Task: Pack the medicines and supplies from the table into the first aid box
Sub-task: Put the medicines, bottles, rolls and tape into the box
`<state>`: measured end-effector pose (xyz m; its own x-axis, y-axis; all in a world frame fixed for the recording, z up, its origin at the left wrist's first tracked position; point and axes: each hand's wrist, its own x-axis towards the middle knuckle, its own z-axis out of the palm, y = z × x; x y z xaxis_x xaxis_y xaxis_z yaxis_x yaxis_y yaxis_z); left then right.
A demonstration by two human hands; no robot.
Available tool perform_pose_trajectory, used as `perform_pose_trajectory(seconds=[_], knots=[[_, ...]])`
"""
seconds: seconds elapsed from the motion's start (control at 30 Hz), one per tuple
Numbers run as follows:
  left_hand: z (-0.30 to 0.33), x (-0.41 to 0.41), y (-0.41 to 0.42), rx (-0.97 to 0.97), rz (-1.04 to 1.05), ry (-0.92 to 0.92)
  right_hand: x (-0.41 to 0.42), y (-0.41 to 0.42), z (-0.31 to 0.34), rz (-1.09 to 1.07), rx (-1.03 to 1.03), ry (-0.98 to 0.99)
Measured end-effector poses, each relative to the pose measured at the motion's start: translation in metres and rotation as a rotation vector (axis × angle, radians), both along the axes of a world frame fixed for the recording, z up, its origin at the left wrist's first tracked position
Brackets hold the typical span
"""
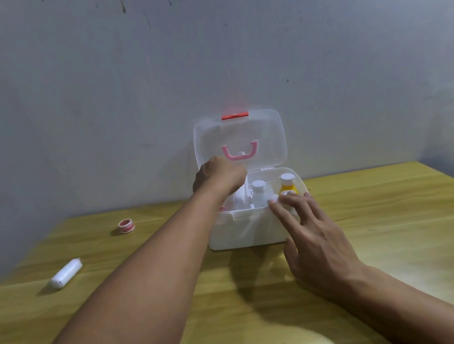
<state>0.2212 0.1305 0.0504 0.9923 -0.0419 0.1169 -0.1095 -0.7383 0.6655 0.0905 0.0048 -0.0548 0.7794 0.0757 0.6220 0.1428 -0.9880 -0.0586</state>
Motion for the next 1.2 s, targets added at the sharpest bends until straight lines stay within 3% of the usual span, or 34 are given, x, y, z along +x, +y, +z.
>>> perform_pose_trajectory(seconds=[0.27, 0.5, 0.67, 0.87, 1.2], knots=[[-0.016, 0.006, 0.042, 0.052, 0.079, -0.253, 0.004, 0.022, 0.016, 0.05, -0.066, -0.068], [-0.049, 0.014, 0.114, 0.044, 0.201, -0.145, 0.023, 0.05, 0.016, 0.132, -0.226, 0.05], [-0.077, 0.017, 0.178, 0.093, 0.294, -0.131, 0.027, 0.048, 0.008, 0.15, -0.208, 0.02], [-0.094, 0.04, 0.22, 0.149, 0.232, -0.119, 0.033, 0.053, -0.001, 0.166, -0.148, -0.059], [-0.104, 0.09, 0.221, 0.171, 0.091, -0.073, 0.033, 0.061, -0.007, 0.14, -0.072, -0.116]])
